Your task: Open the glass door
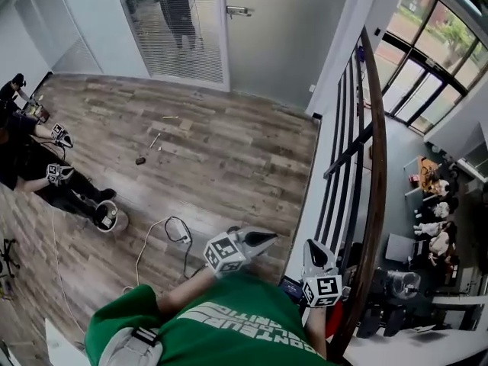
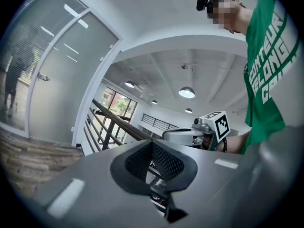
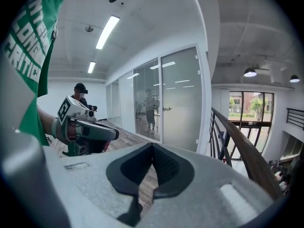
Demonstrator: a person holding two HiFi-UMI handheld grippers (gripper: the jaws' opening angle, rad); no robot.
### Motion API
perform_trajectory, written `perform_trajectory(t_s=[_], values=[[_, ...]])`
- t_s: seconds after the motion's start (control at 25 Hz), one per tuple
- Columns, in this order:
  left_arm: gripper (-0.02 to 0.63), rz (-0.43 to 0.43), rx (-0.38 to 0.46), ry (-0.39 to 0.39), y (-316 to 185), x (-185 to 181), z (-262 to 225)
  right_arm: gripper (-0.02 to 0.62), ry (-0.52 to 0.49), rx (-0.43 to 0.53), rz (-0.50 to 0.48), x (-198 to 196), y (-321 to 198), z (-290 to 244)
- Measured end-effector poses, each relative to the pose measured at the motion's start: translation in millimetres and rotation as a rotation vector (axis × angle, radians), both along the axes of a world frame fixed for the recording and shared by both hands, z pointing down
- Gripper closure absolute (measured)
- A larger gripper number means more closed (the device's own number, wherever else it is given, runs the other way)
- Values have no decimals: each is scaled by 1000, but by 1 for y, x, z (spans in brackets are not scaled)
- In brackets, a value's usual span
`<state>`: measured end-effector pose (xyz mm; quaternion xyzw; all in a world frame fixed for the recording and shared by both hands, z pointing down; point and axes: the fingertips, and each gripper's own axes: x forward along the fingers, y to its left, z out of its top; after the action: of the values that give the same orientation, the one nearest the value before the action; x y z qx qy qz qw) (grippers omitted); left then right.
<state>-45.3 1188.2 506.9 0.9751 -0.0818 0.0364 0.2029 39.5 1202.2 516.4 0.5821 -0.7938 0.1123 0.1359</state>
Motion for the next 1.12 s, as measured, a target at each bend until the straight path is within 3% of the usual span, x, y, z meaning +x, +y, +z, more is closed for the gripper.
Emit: perform_trajectory(t_s=[0.48, 1.12], values=[[589, 4, 26, 36, -114, -5, -19, 602, 28, 15, 12, -5, -111, -18], [589, -140, 20, 82, -230, -79, -11, 601, 151, 2, -140, -74, -219, -24]])
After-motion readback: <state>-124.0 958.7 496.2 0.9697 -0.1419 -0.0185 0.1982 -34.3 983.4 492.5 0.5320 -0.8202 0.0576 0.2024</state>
